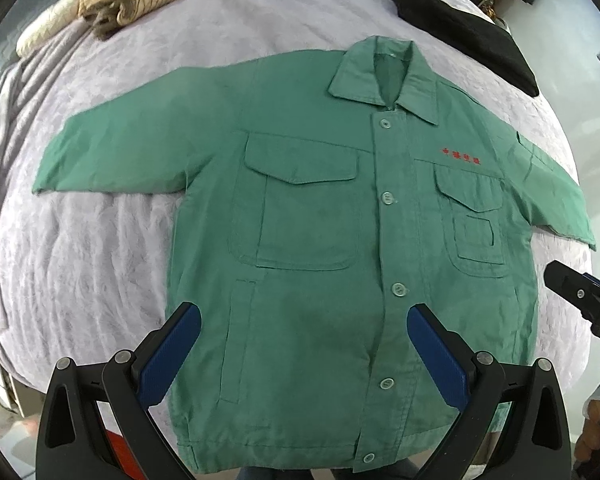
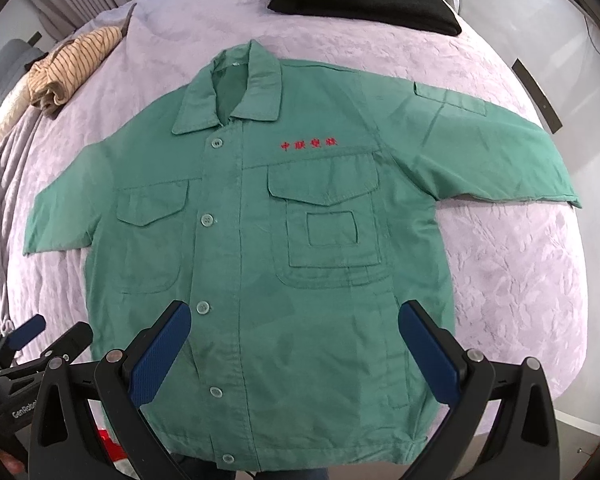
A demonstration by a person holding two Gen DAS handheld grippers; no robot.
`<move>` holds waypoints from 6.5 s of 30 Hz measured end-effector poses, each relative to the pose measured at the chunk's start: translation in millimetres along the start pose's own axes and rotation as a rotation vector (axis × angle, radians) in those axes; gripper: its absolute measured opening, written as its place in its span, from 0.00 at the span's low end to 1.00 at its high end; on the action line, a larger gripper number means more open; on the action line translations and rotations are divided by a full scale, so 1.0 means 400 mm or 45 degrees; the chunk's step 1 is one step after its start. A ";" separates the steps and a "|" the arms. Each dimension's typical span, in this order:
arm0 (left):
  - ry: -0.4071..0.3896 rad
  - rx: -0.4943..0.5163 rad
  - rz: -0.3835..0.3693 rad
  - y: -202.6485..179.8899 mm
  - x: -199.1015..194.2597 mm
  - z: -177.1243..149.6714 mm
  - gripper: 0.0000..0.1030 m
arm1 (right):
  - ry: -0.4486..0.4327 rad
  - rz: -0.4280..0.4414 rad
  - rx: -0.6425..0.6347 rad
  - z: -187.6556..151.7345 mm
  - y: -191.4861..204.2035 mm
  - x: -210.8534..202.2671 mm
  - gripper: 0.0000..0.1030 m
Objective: Fold large clothes
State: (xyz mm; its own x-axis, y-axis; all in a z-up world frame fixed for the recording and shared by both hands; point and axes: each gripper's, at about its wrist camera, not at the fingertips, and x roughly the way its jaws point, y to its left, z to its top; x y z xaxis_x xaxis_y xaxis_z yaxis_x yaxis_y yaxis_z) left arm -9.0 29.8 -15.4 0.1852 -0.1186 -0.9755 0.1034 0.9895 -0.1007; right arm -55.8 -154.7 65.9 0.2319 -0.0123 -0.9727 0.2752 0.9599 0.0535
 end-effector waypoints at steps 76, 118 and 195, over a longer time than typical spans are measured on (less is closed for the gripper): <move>-0.405 0.287 0.112 0.053 0.186 0.095 0.94 | -0.251 0.207 -0.173 0.120 0.009 0.173 1.00; -0.318 -0.092 0.084 0.518 0.134 0.066 0.96 | -0.147 1.040 1.040 0.232 -0.263 0.463 0.58; -0.037 0.121 0.107 0.189 0.190 0.009 0.97 | -0.030 0.517 0.430 -0.024 -0.249 0.321 0.60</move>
State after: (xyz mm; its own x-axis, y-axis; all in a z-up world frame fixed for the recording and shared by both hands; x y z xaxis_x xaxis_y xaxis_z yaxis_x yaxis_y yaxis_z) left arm 16.4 95.5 -96.3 0.2255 -0.0390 -0.9735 0.1778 0.9841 0.0018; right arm -62.4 -249.3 -66.4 0.4024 0.3316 -0.8533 0.4430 0.7452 0.4984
